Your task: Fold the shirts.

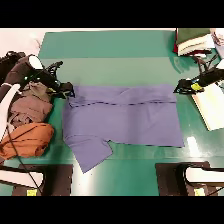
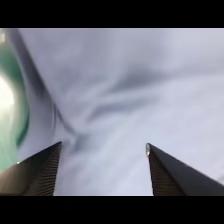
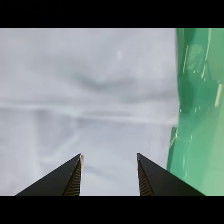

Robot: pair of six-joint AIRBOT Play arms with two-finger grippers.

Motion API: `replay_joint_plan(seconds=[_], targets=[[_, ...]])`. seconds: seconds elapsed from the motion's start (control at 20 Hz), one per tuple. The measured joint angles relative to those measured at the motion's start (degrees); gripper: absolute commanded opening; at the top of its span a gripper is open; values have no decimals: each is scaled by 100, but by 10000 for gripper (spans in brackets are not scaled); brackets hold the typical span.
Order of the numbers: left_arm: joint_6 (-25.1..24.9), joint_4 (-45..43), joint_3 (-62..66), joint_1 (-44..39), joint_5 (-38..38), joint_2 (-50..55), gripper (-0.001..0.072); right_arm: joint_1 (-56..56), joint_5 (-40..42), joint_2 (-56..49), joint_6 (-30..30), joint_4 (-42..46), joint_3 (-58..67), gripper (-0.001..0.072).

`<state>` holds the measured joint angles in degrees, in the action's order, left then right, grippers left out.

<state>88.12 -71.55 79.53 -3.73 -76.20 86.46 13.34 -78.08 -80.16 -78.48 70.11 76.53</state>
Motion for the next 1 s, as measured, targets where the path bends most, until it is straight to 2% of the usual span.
replay_joint_plan(seconds=[0.5, 0.75, 1.0], targets=[[763, 205, -4343, -94, 96, -3499, 603, -11, -271, 1414, 9, -11, -55, 385], [802, 1137, -5556, -94, 549, -4054, 603, -11, -282, 1543, 13, -9, -57, 385], [754, 1725, -5943, -92, 1241, -4168, 601, -11, -308, 1567, 13, -9, -57, 385]])
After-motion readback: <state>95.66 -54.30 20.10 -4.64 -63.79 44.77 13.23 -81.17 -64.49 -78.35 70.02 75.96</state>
